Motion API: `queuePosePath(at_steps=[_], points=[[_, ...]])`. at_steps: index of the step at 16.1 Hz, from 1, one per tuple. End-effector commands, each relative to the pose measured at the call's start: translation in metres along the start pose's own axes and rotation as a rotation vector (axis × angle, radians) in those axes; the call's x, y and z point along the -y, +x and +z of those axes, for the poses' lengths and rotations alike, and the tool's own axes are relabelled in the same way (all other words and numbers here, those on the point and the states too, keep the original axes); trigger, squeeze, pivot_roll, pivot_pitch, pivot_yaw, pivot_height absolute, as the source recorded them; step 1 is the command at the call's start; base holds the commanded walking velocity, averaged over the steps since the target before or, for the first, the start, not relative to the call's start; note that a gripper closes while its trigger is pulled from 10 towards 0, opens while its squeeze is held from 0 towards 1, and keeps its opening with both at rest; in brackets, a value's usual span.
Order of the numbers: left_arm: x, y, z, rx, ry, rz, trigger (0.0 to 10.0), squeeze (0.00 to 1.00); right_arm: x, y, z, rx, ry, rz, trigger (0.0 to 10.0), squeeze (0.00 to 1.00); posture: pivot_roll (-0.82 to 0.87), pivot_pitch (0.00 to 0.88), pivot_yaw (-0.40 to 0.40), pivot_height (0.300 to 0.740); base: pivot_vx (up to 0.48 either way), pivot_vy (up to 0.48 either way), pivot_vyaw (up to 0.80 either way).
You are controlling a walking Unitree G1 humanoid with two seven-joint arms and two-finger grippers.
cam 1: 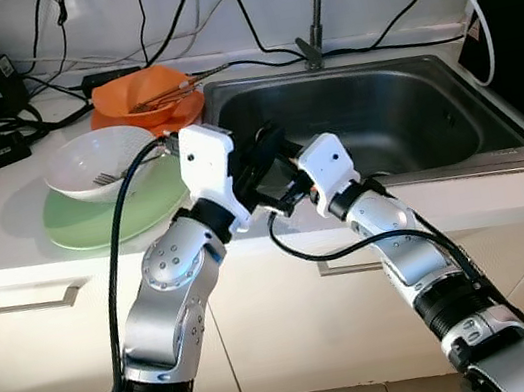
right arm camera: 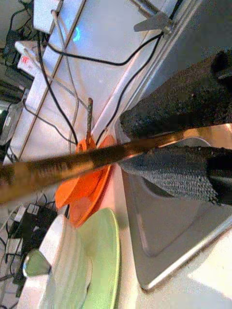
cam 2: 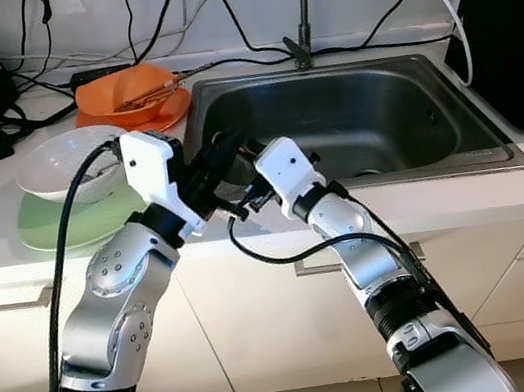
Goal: Kitchen organization
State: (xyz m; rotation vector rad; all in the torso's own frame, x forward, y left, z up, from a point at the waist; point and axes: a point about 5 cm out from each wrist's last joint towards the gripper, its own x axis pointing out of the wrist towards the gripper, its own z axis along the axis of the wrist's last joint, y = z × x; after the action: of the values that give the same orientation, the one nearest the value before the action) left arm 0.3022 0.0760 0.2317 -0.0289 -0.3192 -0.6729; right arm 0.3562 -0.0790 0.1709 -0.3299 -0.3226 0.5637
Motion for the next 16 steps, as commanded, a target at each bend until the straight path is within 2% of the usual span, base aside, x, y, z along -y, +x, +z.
queuePosePath(at_steps=[1,5,6,12,16], points=[[-0.0038,-0.0017,-0.0016,-0.013,0.011,0.011,10.0,0.00,0.0162,-0.0023,0.0002,-0.001,0.024,-0.076,0.0,0.00,0.13,0.016,0.021,0.740,0.000,0.000,0.00],[-0.0030,-0.0021,-0.0008,-0.011,0.009,0.012,10.0,0.00,0.0184,-0.0020,0.0001,-0.003,0.027,-0.084,0.0,0.00,0.13,0.017,0.018,0.740,0.000,0.000,0.00],[-0.0035,-0.0024,-0.0011,-0.012,0.009,0.013,10.0,1.00,0.0188,-0.0019,0.0001,-0.004,0.026,-0.084,0.0,0.00,0.13,0.018,0.019,0.740,0.000,0.000,0.00],[-0.0032,-0.0034,-0.0029,-0.029,0.008,0.006,10.0,1.00,0.0194,-0.0012,-0.0009,-0.010,0.034,-0.096,0.0,0.00,0.13,0.022,0.018,0.740,0.000,0.000,0.00],[-0.0045,-0.0058,-0.0051,-0.058,0.024,0.004,10.0,1.00,0.0255,-0.0010,-0.0022,-0.019,0.043,-0.127,0.0,0.00,0.13,0.024,0.017,0.740,0.000,0.000,0.00]])
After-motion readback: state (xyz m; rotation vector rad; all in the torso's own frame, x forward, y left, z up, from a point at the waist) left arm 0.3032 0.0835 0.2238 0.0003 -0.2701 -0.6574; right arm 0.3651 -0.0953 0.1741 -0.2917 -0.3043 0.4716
